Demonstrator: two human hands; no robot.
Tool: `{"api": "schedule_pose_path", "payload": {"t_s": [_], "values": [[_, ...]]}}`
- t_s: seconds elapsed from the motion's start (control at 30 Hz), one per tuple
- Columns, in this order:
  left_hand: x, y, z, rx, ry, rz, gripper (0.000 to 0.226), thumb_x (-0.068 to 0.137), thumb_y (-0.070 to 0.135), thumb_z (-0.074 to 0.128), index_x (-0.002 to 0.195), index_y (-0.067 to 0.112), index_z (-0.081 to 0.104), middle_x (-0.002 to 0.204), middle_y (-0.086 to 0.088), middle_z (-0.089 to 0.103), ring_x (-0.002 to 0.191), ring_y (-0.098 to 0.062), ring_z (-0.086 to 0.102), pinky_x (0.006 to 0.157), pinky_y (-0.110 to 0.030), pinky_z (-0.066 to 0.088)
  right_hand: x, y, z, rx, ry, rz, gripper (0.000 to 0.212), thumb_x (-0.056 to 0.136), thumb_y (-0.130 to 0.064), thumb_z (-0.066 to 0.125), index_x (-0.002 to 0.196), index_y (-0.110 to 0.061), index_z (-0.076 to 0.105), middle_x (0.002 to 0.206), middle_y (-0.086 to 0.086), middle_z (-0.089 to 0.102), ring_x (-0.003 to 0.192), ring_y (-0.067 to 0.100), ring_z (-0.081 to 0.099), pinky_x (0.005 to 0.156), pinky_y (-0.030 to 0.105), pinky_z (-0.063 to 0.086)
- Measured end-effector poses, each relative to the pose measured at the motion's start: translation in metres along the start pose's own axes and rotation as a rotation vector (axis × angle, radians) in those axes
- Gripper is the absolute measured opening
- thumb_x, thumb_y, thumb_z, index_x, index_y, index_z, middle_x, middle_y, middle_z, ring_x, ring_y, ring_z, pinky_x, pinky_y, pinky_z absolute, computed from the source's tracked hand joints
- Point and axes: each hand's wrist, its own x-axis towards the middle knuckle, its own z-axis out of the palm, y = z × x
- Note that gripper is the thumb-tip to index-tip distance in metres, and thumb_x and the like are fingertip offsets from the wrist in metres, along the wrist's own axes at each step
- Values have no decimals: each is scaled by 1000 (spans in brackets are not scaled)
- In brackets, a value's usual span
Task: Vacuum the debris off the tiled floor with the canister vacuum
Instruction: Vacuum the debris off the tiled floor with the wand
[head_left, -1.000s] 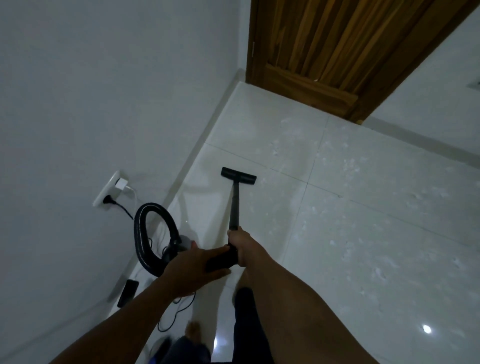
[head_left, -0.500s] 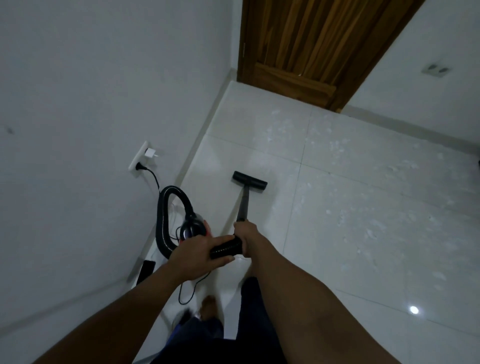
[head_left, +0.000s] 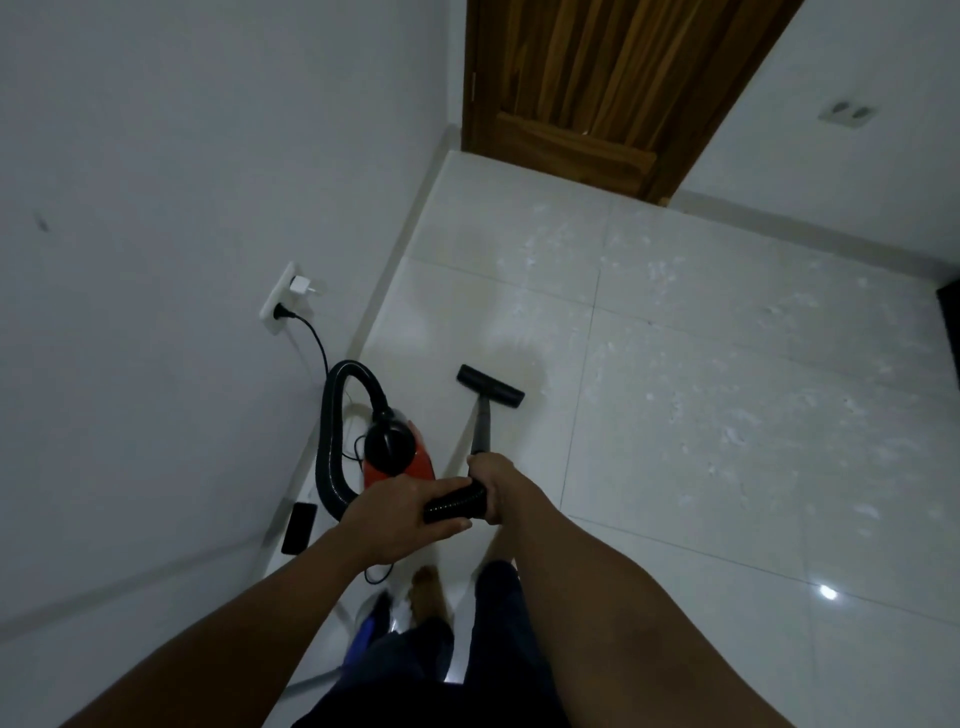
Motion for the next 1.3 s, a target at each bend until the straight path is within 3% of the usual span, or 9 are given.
{"api": "schedule_pose_path", "payload": {"t_s": [0.27,0.4,0.6,0.73,0.83,0.9,1.0,1.2,1.3], "values": [[30,-2,2,29,-13,-40,81,77,90,30,146,48,37,95,10,69,81,-2,64,76,-28,56,17,-20,-13,21,-4,-17,38,104,-23,41,137,-6,46,105,15,68,77,27,67,60,34,58],[54,0,1,16,-23,-46,75,81,86,33,145,47,39,84,11,66,71,-1,62,71,-28,56,31,-38,-23,1,-4,-22,42,104,-27,43,141,-8,45,113,16,68,90,31,68,77,41,60],[105,16,-6,-17,-7,-75,57,90,68,48,142,46,42,77,15,64,66,5,59,69,-10,44,58,-79,-57,-17,3,-38,39,103,-22,46,139,-7,45,110,16,64,92,30,64,82,42,60],[147,30,-14,-24,-47,-140,59,91,67,46,145,45,38,89,10,69,83,-2,65,80,-21,46,79,-112,-84,-48,3,-42,40,103,-20,44,142,-8,43,116,17,62,97,31,64,79,42,58],[176,46,-24,9,-58,-168,57,93,64,48,145,43,38,80,15,58,69,3,57,84,-23,48,91,-137,-102,-73,13,-39,44,103,-20,45,145,-8,40,120,17,61,100,31,65,70,37,57],[200,52,-29,50,-50,-196,61,90,68,46,146,44,37,83,18,47,65,6,48,103,-42,45,102,-158,-115,-94,14,-51,44,103,-20,45,145,-7,41,119,17,61,104,32,65,73,39,57],[224,51,-28,56,-36,-199,68,83,83,34,142,49,39,74,19,47,71,-2,55,104,-61,41,111,-180,-129,-133,27,-38,40,101,-17,46,139,-7,46,121,18,62,109,34,65,72,39,56],[268,64,-44,-26,29,-137,59,86,70,40,134,38,51,74,17,59,67,-6,63,71,-21,51,130,-219,-150,-158,30,-42,39,101,-18,46,138,-7,45,123,18,61,100,32,64,64,37,55],[289,63,-56,33,41,-142,50,93,58,54,138,37,49,84,8,69,71,-8,66,66,-18,50,141,-241,-156,-170,41,-55,41,101,-18,47,140,-7,44,124,18,61,105,32,64,65,37,54]]}}
